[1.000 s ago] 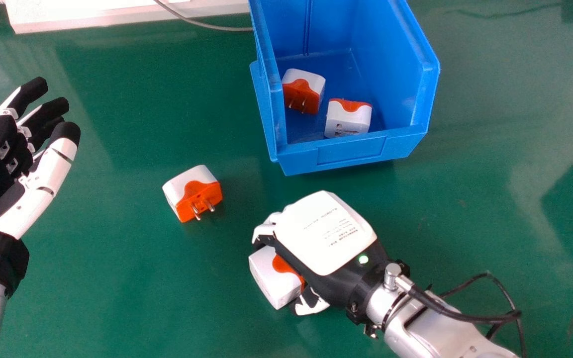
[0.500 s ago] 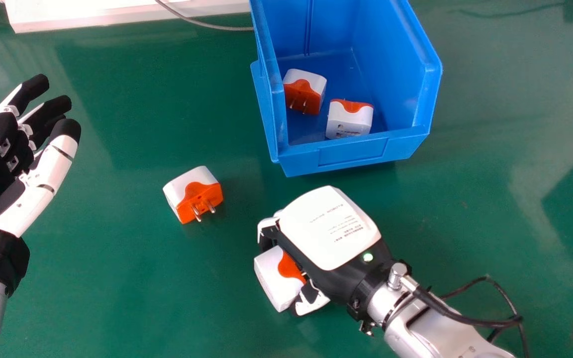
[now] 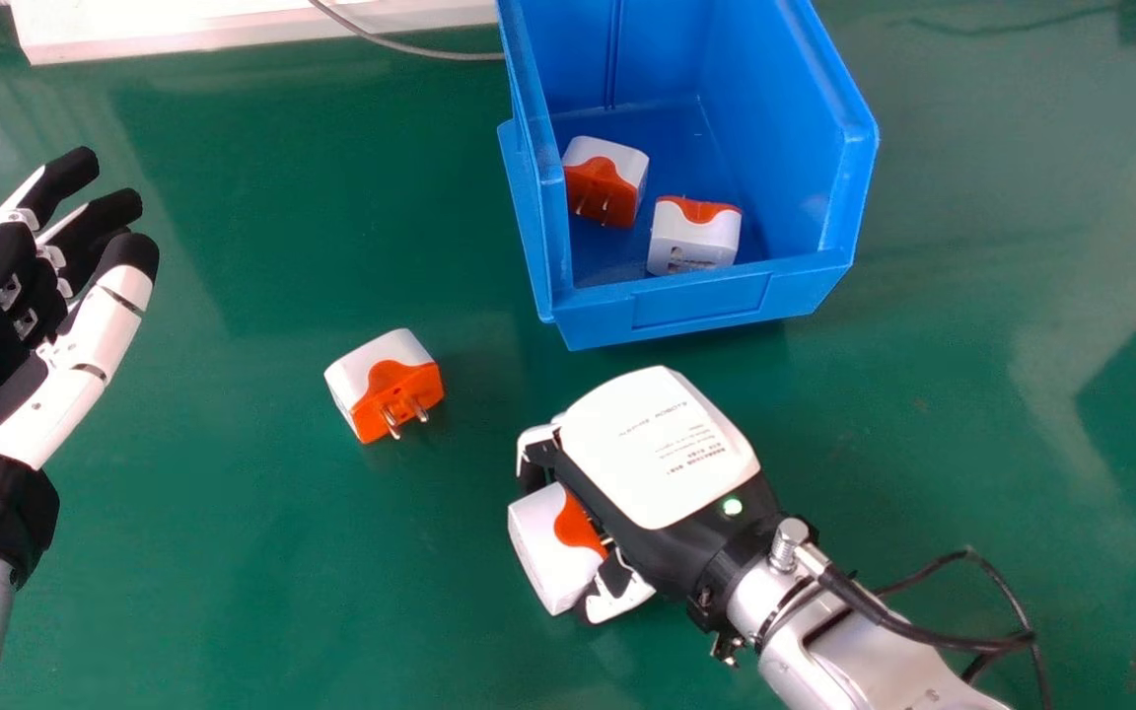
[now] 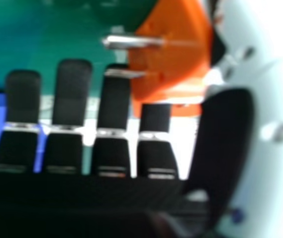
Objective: Pick all objects and put in blue box
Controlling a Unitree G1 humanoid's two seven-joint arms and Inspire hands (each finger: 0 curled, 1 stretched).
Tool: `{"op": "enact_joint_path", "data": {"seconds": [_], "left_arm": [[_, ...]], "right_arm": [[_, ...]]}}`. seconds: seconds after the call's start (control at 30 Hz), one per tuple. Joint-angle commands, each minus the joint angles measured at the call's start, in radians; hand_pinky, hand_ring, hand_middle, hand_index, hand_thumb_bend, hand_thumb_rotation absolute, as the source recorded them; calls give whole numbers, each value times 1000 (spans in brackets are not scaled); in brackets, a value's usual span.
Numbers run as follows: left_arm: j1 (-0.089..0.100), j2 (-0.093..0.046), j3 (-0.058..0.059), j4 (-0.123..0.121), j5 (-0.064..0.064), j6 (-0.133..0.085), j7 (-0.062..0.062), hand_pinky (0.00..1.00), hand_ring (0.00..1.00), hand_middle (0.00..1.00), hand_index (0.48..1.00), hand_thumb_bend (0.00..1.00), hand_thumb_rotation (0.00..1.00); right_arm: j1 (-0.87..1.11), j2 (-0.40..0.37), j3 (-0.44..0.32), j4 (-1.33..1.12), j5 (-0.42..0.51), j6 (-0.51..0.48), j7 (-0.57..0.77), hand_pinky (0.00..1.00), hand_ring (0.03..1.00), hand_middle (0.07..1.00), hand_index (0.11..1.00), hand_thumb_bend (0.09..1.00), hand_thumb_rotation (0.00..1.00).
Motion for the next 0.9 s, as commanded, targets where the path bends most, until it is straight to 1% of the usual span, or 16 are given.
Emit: {"op": "enact_joint_path", "data": {"seconds": [0.0,0.13,0.27,0.37,0.47,0.6,0.73,0.83,0.87], "left_arm": [[-10,10,8,-7,2,-15,2,827,886,857,887,364,432],[-15,12,8,1,3,-17,0,828,887,857,886,367,435],[-19,11,5,5,8,-19,1,829,888,859,886,374,441],[-20,11,6,9,8,-22,-1,829,888,859,886,374,441],[-23,11,4,14,9,-25,-1,828,889,859,885,375,442],[-29,7,4,32,6,-35,-3,827,890,860,886,376,443],[-35,4,0,37,6,-40,-1,826,890,860,886,376,443],[-35,1,-4,34,7,-40,2,826,890,860,886,374,443],[-34,1,-4,37,7,-43,2,825,890,859,886,372,443]], "right_arm": [[7,2,-7,-31,-8,7,-19,368,415,512,486,499,0],[15,3,-14,-51,-10,4,-46,362,417,514,488,499,0],[35,6,-26,-89,-2,9,-49,349,423,519,494,498,0],[64,9,-41,-144,11,25,-25,349,423,519,494,498,0],[91,10,-57,-199,20,39,-6,346,424,518,498,497,0],[136,8,-89,-300,31,60,36,345,425,516,498,498,0],[174,10,-125,-401,35,82,85,346,428,515,497,498,0],[207,15,-147,-482,24,98,110,346,430,515,496,498,0],[218,17,-154,-504,25,99,111,347,431,517,495,498,0]]}}
